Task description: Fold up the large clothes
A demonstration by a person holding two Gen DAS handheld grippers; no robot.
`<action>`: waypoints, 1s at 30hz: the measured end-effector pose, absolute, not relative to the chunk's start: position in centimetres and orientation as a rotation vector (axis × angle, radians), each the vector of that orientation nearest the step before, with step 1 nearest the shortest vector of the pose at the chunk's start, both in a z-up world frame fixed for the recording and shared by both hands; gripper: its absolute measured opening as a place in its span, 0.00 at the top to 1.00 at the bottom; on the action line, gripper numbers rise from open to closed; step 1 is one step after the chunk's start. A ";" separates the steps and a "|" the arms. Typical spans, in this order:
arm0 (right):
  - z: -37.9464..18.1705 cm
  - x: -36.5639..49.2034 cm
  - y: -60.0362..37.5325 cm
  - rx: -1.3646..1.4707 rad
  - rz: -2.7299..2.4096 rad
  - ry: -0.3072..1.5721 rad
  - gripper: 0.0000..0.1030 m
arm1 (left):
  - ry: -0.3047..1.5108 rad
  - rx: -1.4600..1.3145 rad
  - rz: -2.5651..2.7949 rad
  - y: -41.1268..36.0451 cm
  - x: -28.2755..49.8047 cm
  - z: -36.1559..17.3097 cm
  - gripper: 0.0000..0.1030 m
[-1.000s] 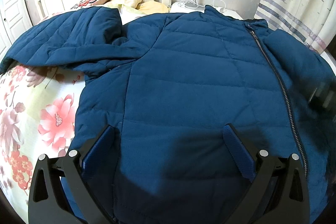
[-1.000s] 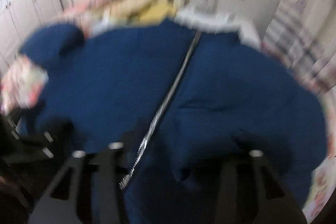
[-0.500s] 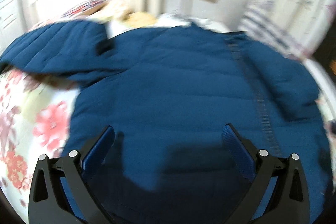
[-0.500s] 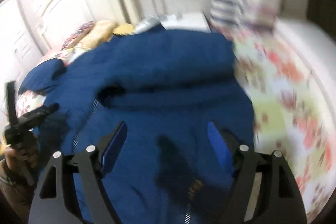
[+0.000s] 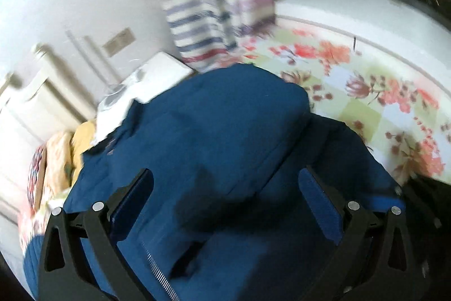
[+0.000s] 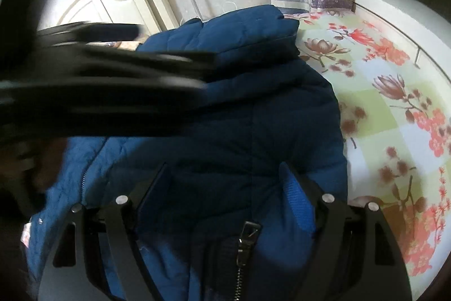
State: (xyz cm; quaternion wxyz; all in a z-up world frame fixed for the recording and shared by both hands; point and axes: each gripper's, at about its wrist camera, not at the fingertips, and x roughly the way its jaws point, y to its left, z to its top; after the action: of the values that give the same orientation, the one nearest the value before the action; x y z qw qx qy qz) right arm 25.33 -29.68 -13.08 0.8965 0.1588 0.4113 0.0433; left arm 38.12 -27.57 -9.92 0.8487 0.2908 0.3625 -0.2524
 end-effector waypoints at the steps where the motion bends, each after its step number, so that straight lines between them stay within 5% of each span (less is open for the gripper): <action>1: -13.2 25.6 -29.6 0.335 0.092 0.850 0.24 | 0.788 0.634 -0.537 -28.5 38.6 -10.8 0.16; 5: -13.1 25.8 -29.8 0.341 0.095 0.849 0.24 | 0.786 0.678 -0.527 -28.9 38.7 -12.4 0.70; 8: -13.1 25.8 -29.8 0.347 0.097 0.847 0.24 | 0.686 0.474 -0.536 -24.8 38.1 -8.8 0.80; 13: -13.1 25.8 -30.0 0.362 0.104 0.842 0.24 | 0.649 -0.136 -0.521 -9.5 38.3 -4.2 0.80; 18: -13.2 25.6 -29.9 0.362 0.104 0.841 0.24 | 0.724 -0.604 -0.426 6.0 37.6 -8.5 0.78; 21: -13.1 25.6 -29.8 0.362 0.103 0.841 0.24 | 0.820 -0.647 -0.346 10.1 36.7 -12.1 0.58; 22: -13.1 25.6 -29.8 0.362 0.103 0.842 0.24 | 0.855 -0.702 -0.359 11.2 36.6 -13.4 0.37; 30: -13.0 25.2 -29.6 0.354 0.086 0.836 0.24 | 0.831 -0.849 -0.372 12.9 36.9 -15.0 0.33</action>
State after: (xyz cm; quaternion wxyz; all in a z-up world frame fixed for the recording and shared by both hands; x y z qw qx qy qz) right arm 25.18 -29.61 -12.98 0.8979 0.1708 0.4036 0.0415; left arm 36.94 12.88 -14.95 0.8125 -0.3974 0.3892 -0.1743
